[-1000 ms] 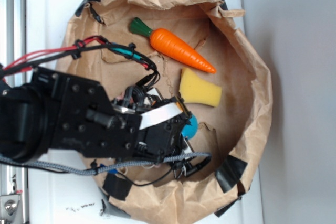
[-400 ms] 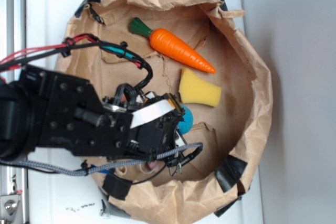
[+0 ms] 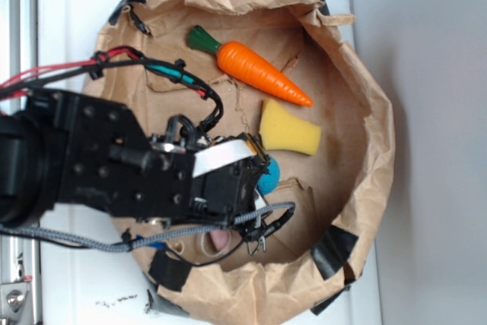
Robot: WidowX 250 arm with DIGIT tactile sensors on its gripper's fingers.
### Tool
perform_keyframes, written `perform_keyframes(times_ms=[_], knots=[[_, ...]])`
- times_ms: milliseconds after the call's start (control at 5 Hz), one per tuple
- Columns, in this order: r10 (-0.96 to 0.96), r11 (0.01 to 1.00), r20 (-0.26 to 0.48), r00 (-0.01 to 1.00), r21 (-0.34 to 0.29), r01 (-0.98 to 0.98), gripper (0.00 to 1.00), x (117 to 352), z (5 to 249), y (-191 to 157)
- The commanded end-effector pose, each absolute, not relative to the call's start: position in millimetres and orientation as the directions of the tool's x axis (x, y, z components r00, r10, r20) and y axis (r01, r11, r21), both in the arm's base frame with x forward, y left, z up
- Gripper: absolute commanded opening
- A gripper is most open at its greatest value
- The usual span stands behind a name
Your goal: Grab the blue ball.
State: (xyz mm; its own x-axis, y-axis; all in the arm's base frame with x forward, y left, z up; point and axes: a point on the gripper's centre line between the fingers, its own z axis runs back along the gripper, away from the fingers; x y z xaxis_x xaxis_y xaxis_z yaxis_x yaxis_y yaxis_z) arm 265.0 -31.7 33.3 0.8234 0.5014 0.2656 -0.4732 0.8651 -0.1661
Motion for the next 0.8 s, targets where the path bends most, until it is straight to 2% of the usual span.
perform_keyframes(times_ms=[0,200,400,600], knots=[[0.625,0.774,0.145,0.767,-0.244,-0.584,0.00,273,120,2],[0.626,0.764,0.083,0.775,-0.262,-0.589,0.00,270,149,15],[0.638,0.760,0.097,0.764,-0.235,-0.605,0.00,271,154,18],[0.653,0.751,0.072,0.754,-0.188,-0.633,0.00,272,165,25]])
